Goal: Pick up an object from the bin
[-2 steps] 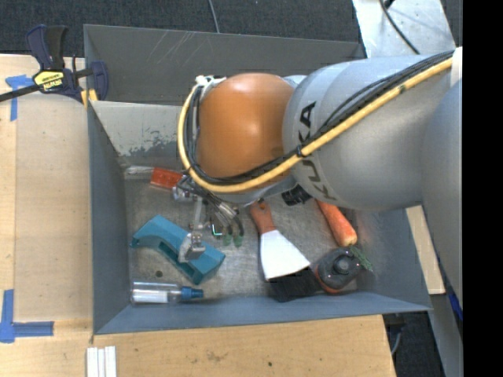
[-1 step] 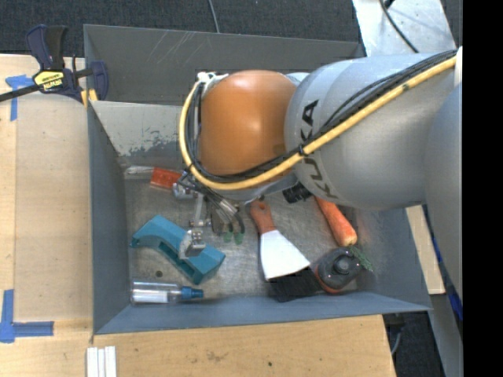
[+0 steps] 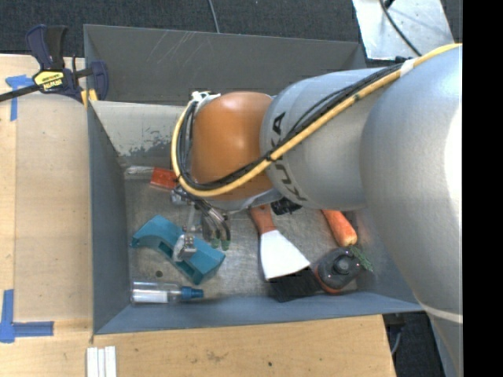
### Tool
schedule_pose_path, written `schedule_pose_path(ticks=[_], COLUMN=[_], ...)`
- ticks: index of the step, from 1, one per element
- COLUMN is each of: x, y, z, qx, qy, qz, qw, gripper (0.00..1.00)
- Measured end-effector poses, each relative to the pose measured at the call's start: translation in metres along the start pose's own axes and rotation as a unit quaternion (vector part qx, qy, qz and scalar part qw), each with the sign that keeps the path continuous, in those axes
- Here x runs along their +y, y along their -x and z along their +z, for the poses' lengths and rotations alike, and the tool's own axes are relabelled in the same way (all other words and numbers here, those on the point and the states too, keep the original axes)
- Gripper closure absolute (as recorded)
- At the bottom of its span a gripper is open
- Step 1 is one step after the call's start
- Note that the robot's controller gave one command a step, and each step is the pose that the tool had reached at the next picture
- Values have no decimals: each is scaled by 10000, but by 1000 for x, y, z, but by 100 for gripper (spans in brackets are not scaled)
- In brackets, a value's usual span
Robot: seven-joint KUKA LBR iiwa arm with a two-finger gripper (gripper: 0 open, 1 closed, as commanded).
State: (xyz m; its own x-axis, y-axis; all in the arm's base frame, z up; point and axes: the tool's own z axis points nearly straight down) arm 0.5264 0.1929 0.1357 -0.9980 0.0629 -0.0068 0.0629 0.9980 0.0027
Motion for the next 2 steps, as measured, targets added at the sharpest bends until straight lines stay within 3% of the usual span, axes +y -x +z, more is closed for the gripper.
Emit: schedule_pose_path(ticks=[1,2], x=[1,7], y=[3,13], z=[34,31], qx=[43,40], qy=[-1,-13], qz=[109,1043], qw=[9999,9945], gripper=[0,0])
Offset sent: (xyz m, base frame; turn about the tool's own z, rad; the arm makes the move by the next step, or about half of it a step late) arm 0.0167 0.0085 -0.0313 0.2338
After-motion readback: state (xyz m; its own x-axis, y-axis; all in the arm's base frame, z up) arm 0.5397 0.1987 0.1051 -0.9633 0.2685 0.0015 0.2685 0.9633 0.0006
